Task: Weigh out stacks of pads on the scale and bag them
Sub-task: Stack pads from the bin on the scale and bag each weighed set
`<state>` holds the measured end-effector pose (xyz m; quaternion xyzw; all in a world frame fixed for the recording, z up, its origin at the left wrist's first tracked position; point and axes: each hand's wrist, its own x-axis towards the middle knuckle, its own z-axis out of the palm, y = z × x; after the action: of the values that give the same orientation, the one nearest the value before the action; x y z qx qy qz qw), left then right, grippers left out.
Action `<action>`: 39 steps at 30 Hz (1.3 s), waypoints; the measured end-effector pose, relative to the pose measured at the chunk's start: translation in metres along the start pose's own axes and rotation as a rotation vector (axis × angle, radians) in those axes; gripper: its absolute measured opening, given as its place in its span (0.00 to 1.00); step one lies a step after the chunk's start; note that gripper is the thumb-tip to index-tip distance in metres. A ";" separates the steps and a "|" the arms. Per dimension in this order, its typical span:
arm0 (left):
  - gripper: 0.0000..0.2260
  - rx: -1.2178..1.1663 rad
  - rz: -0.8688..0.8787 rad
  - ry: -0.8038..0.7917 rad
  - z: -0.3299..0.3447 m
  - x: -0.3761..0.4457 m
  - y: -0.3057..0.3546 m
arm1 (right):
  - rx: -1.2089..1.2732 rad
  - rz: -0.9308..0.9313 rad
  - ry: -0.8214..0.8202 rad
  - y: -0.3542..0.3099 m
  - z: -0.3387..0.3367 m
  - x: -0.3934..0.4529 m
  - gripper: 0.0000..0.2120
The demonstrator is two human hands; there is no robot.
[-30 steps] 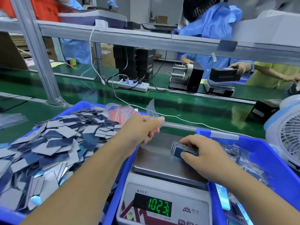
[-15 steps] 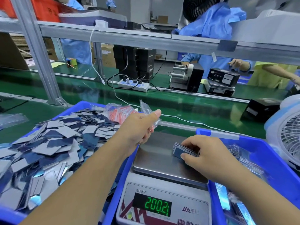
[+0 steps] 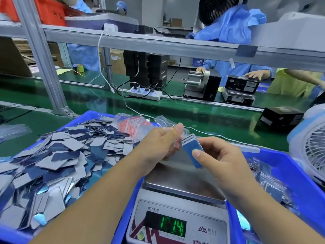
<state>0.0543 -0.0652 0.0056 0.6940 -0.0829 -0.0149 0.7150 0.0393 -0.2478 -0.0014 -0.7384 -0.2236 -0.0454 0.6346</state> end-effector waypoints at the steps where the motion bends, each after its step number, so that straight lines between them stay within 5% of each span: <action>1: 0.21 -0.011 0.004 -0.009 0.001 0.000 0.000 | -0.006 -0.003 0.019 0.000 0.000 0.000 0.11; 13: 0.10 -0.072 -0.051 -0.171 0.002 -0.003 -0.003 | -0.138 -0.039 0.157 0.001 0.000 0.000 0.11; 18: 0.03 -0.131 -0.024 -0.179 -0.001 -0.003 -0.003 | -0.101 0.034 0.066 0.005 0.000 0.001 0.10; 30: 0.08 -0.090 -0.108 -0.328 -0.004 -0.008 0.001 | 0.033 0.133 0.073 0.005 -0.005 0.001 0.23; 37: 0.06 -0.358 -0.020 -0.048 -0.002 -0.004 0.003 | 0.129 0.101 0.088 0.000 -0.007 0.003 0.12; 39: 0.05 -0.343 -0.003 -0.071 -0.002 -0.004 0.004 | 0.167 0.119 0.084 0.000 -0.006 0.003 0.10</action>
<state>0.0499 -0.0622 0.0095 0.5611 -0.1036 -0.0544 0.8194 0.0430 -0.2526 0.0010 -0.6923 -0.1556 -0.0196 0.7043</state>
